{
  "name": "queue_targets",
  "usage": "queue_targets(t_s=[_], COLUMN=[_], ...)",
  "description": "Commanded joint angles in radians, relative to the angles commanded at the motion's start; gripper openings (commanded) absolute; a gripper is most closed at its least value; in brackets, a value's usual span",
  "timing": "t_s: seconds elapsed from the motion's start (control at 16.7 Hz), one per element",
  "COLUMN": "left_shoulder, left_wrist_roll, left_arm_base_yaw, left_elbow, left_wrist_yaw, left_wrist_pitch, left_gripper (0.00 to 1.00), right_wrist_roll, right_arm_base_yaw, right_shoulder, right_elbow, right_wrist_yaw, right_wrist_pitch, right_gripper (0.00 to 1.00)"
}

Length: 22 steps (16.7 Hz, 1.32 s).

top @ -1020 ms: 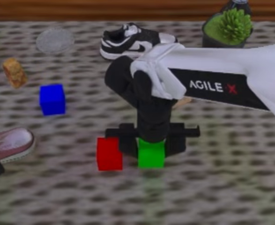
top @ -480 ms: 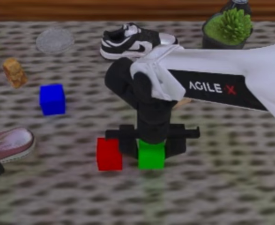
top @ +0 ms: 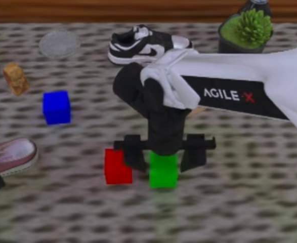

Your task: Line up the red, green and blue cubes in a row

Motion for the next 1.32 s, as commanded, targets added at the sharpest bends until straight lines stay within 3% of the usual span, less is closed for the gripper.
queue_targets(t_s=[0.6,1.02,1.32], left_shoulder=[0.000,0.000,0.000], left_wrist_roll=[0.000,0.000,0.000], left_arm_base_yaw=[0.000,0.000,0.000], left_elbow=[0.000,0.000,0.000], left_wrist_yaw=[0.000,0.000,0.000], left_wrist_pitch=[0.000,0.000,0.000], left_gripper=[1.00,1.00,1.00], right_wrist_roll=[0.000,0.000,-0.001], right_arm_base_yaw=[-0.001,0.007,0.002], right_shoulder=[-0.001,-0.052,-0.058], right_elbow=[0.004,0.163,0.179], right_wrist_yaw=[0.000,-0.001,-0.001], right_wrist_pitch=[-0.004,-0.223,-0.240], right_gripper=[1.00,1.00,1.00])
